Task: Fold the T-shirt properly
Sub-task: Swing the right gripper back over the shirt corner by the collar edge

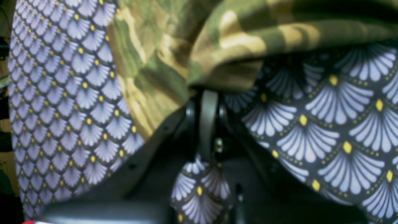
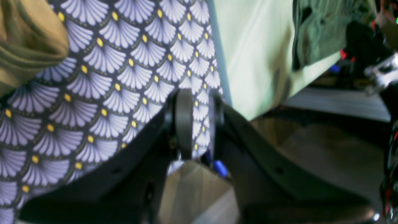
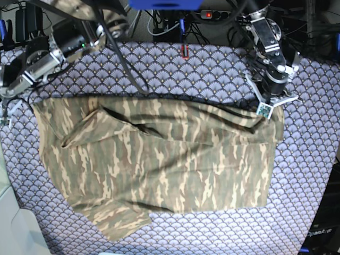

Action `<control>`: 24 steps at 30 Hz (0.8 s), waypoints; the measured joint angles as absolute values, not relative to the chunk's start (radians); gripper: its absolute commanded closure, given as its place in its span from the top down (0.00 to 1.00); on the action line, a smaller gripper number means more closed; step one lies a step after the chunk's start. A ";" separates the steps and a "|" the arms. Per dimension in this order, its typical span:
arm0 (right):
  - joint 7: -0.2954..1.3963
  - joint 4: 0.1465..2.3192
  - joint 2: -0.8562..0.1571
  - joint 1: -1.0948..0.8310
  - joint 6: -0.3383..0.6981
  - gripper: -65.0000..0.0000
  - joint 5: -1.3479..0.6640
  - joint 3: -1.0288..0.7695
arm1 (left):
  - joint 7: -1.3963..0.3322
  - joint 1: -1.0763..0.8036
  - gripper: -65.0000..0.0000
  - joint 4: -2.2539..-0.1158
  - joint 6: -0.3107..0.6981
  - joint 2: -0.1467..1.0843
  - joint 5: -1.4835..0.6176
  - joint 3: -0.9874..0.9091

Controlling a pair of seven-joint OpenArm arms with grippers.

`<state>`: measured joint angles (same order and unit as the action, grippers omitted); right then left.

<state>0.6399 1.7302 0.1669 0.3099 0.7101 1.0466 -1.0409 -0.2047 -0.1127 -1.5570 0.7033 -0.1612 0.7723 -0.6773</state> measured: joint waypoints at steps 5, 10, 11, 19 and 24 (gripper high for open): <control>0.761 1.756 0.166 0.319 0.709 0.16 1.044 -1.017 | -0.205 -0.103 0.00 -1.535 0.703 -0.161 0.772 -0.677; 0.760 1.756 0.167 0.324 0.709 0.16 1.041 -1.013 | -0.205 -0.102 0.00 -1.535 0.703 -0.161 0.771 -0.677; 0.760 1.756 0.167 0.324 0.710 0.16 1.041 -1.013 | -0.205 -0.103 0.00 -1.535 0.703 -0.161 0.764 -0.677; 0.756 1.756 0.167 0.321 0.710 0.16 1.042 -1.013 | -0.205 -0.103 0.00 -1.535 0.703 -0.161 0.720 -0.677; 0.628 1.755 0.166 0.274 0.709 0.16 1.042 -0.993 | -0.205 -0.104 0.00 -1.535 0.703 -0.161 0.720 -0.677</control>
<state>0.6277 1.7546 0.1661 0.2741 0.7094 1.0416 -0.9932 -0.2050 -0.1036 -1.5349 0.7033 -0.1612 0.7200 -0.6773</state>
